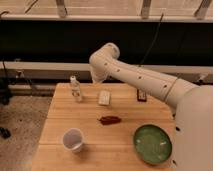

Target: Knock the bottle over

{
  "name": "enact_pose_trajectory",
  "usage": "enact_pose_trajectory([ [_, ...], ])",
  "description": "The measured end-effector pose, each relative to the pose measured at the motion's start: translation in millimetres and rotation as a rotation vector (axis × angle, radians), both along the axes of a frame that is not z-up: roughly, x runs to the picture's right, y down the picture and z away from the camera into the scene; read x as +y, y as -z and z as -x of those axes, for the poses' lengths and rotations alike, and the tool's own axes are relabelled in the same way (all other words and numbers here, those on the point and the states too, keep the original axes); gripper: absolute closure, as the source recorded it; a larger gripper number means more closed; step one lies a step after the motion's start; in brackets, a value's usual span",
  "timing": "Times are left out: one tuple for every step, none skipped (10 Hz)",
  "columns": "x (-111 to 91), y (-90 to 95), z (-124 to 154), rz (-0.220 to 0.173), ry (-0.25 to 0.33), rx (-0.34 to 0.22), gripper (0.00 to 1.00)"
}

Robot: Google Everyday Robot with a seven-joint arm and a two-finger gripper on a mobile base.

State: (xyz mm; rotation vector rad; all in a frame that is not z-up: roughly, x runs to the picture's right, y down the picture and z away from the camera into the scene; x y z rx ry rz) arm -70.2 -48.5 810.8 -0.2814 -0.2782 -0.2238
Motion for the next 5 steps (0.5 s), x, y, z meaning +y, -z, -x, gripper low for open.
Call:
enact_pose_trajectory([
  [0,1.1,11,-0.001,0.011,-0.011,1.0],
  [1,2.2,28,-0.003,0.028,-0.027,1.0],
  [-1,3.3,39,-0.008,0.041,-0.035,1.0],
  [0,2.7,47,-0.01,0.052,-0.04,1.0],
  [-1,1.7,58,-0.012,0.063,-0.045,1.0],
])
